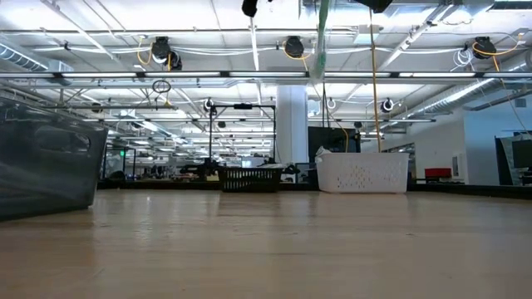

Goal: Pick & Place Toothbrushes
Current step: Put the green toothbrush into the black bin

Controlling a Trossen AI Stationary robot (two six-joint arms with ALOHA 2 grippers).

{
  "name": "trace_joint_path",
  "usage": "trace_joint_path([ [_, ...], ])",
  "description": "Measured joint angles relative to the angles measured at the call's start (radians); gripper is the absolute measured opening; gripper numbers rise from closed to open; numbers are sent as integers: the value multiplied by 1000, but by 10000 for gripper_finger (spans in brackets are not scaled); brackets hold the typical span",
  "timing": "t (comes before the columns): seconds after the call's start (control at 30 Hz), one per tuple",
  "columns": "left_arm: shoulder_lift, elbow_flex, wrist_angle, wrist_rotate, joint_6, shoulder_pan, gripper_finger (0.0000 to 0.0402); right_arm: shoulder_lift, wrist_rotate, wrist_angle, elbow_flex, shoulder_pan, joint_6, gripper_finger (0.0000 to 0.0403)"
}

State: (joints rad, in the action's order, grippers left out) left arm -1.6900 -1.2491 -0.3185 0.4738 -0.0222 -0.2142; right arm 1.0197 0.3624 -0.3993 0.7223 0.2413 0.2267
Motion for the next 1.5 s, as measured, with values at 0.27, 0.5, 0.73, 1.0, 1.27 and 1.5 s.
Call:
trace_joint_path([
  [0.27, 1, 0, 6, 1, -10, 0, 5, 33, 0, -91, 0, 0, -1, 263],
  [0.5, 1, 0, 7, 25, -27, 0, 4, 34, -1, -107, 0, 0, -18, 262],
  [0.73, 1, 0, 1, 26, -29, 2, 8, 38, -1, -110, 0, 0, -28, 234],
  [1.0, 1, 0, -1, 26, -29, 2, 13, 38, -1, -108, 0, 0, -22, 151],
  [1.27, 1, 0, 0, 26, -29, 2, 7, 38, -5, -98, 0, 1, 5, 14],
  [1.5, 1, 0, 0, 27, -20, 2, 45, 38, -4, -98, 0, 1, 13, 2],
])
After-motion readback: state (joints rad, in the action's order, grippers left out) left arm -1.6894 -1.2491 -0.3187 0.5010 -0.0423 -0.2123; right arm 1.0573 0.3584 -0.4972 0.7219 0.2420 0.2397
